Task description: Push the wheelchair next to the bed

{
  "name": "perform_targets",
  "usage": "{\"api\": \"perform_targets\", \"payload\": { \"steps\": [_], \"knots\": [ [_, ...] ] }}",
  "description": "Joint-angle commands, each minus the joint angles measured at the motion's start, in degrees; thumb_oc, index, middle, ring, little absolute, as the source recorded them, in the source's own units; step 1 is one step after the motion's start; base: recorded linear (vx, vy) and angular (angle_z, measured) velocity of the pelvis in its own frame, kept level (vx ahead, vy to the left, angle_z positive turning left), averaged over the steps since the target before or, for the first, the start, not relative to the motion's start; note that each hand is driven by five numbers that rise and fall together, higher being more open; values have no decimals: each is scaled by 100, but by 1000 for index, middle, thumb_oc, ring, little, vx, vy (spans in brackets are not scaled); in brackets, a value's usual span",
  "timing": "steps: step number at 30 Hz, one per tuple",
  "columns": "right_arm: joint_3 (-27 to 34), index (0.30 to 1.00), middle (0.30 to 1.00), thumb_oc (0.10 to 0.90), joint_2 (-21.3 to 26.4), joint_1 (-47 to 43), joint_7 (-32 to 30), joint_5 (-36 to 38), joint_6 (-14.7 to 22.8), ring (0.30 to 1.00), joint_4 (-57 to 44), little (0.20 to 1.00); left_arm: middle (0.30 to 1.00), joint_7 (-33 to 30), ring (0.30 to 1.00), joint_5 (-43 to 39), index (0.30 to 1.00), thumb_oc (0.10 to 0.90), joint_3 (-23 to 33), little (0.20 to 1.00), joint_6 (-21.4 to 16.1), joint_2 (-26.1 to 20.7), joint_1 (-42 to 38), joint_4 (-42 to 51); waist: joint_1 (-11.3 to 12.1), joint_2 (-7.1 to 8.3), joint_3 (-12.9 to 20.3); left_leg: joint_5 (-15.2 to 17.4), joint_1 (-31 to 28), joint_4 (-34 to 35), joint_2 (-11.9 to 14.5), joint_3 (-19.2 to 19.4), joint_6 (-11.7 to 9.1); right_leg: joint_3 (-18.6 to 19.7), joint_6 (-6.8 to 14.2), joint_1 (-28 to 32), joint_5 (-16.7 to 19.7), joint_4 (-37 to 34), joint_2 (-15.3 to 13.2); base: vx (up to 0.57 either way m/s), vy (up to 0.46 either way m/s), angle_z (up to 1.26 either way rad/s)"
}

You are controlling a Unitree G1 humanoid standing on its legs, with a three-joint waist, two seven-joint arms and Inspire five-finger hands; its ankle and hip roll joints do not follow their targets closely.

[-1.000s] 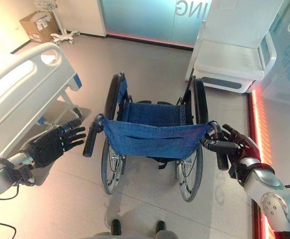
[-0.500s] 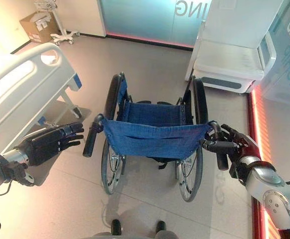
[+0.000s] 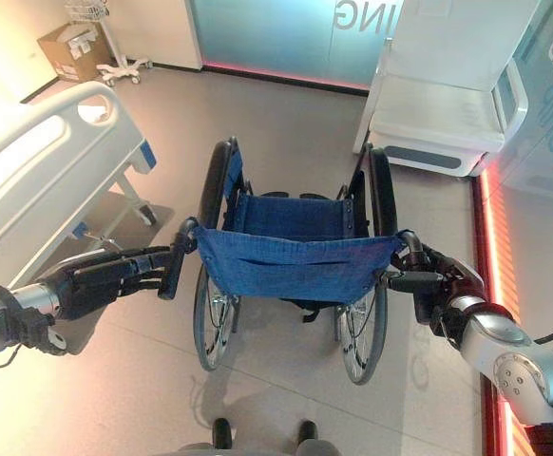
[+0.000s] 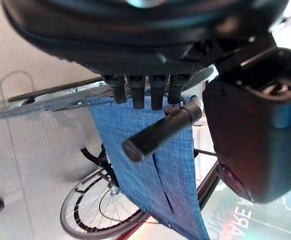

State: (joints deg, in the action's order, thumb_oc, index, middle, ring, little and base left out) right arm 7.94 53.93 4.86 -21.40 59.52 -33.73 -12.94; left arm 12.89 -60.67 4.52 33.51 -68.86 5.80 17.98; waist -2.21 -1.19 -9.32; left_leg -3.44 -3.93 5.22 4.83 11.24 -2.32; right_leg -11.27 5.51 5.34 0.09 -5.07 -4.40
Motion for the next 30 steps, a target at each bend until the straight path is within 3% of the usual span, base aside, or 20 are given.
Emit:
{"api": "perform_targets", "payload": {
  "steps": [1,9,10,12,13,14,30],
  "knots": [
    [-201,900,900,800,782,-648,-355,268,371,900,-201,900,900,9,900,-558,900,800,98,900,-464,-356,-652,118,-63,-38,242,-37,-20,-41,138,211,-213,-49,60,-95,204,104,-100,0,0,0],
    [-373,900,900,800,762,-743,-319,364,587,900,-186,900,900,-230,900,-805,900,800,-323,900,-339,-289,-994,274,-106,-57,228,-51,-28,-55,166,250,-226,-28,60,-108,211,114,-99,0,-2,0],
    [-394,841,841,761,768,-755,-289,385,611,841,-175,841,900,-261,900,-844,900,800,-382,900,-293,-303,-1038,269,-109,-59,222,-50,-21,-58,164,247,-228,-22,62,-118,209,117,-96,-4,-17,-3],
    [-424,540,540,560,813,-781,-319,454,654,540,-207,540,900,-261,900,-840,900,800,-445,900,-281,-305,-1072,241,-118,-63,215,-54,-18,-59,165,252,-227,-14,60,-128,215,119,-96,0,0,0],
    [-422,441,441,494,820,-782,-308,459,668,441,-211,441,900,-251,900,-835,900,800,-456,900,-276,-306,-1080,232,-121,-64,213,-54,-17,-60,166,253,-227,-12,61,-129,215,120,-97,0,0,0],
    [-431,300,300,400,844,-808,-264,475,727,300,-213,300,900,-218,900,-918,900,800,-493,900,-235,-329,-1106,223,-128,-66,213,-54,-13,-63,164,253,-227,1,61,-133,214,123,-94,0,0,0],
    [-894,300,300,400,868,-1197,-43,302,756,300,-166,300,900,-1060,900,-1850,900,800,-1048,900,-393,0,-1702,15,-192,-66,257,-42,-88,-62,164,291,-226,26,46,-99,195,139,-78,0,0,0]
  ]
}}
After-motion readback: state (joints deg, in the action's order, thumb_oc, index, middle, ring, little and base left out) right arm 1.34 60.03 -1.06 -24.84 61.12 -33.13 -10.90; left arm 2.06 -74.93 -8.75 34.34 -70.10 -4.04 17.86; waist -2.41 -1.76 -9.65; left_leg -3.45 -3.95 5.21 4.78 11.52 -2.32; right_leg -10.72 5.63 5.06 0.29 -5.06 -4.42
